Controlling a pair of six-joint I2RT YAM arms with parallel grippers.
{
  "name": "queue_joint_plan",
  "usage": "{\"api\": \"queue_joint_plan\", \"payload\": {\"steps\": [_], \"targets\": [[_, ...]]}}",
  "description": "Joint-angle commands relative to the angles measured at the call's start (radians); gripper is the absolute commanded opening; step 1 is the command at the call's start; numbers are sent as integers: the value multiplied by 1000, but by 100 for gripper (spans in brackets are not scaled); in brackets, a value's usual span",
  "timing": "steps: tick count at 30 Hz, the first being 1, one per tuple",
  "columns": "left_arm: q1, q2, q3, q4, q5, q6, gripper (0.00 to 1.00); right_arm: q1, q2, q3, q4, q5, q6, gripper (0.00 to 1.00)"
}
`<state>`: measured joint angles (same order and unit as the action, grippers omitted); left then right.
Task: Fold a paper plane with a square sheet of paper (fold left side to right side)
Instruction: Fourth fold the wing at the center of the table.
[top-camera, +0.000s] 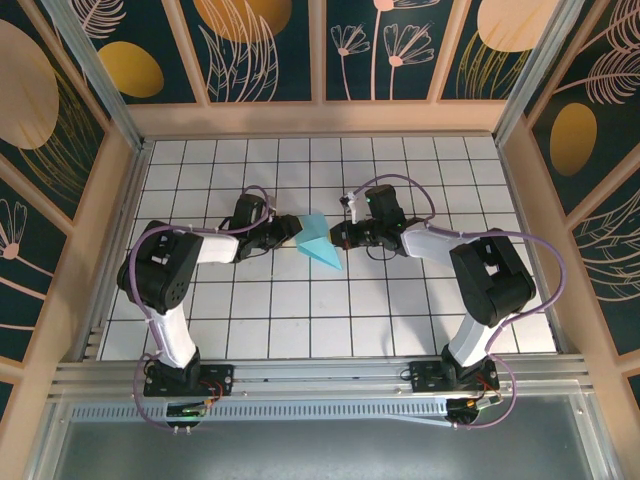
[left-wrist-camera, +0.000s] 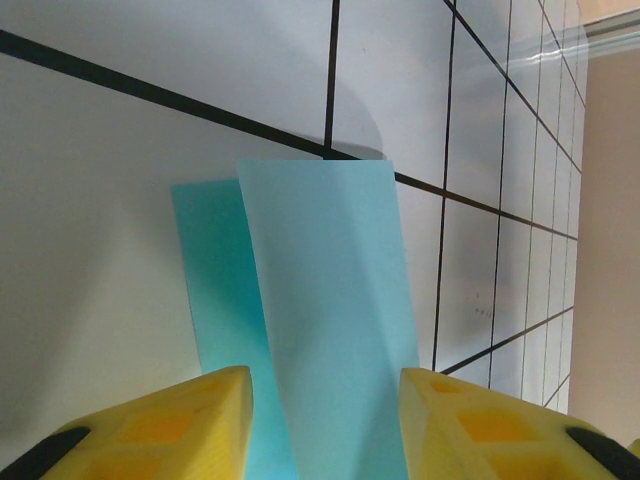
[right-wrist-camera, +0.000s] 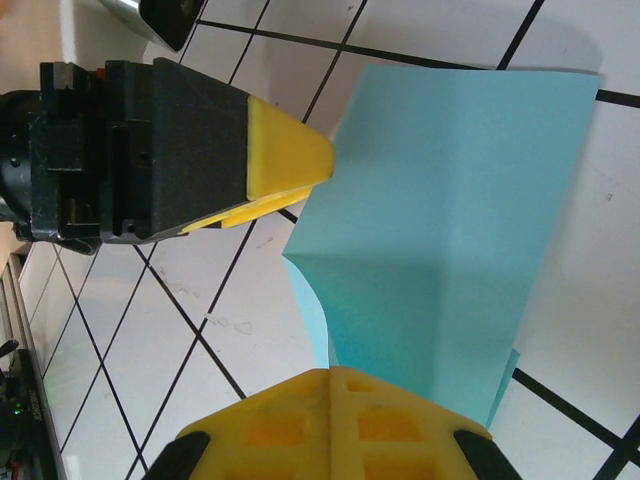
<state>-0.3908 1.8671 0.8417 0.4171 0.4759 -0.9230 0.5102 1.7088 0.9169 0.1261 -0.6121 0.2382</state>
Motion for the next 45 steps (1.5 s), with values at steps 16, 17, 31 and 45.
{"api": "queue_joint_plan", "payload": {"steps": [16,17,31,45], "targets": [[-15,12,26,53,20,-31,0,-15,-77,-19,-71,165,-2,23],[-17,8,26,52,19,-32,0,-18,-95,-23,-83,194,-3,29],[-25,-24,13,37,10,-42,0,-6,-350,-125,-171,418,-38,51],[-26,-28,34,5,15,-48,0,303,-317,-180,-121,732,-45,59]]}}
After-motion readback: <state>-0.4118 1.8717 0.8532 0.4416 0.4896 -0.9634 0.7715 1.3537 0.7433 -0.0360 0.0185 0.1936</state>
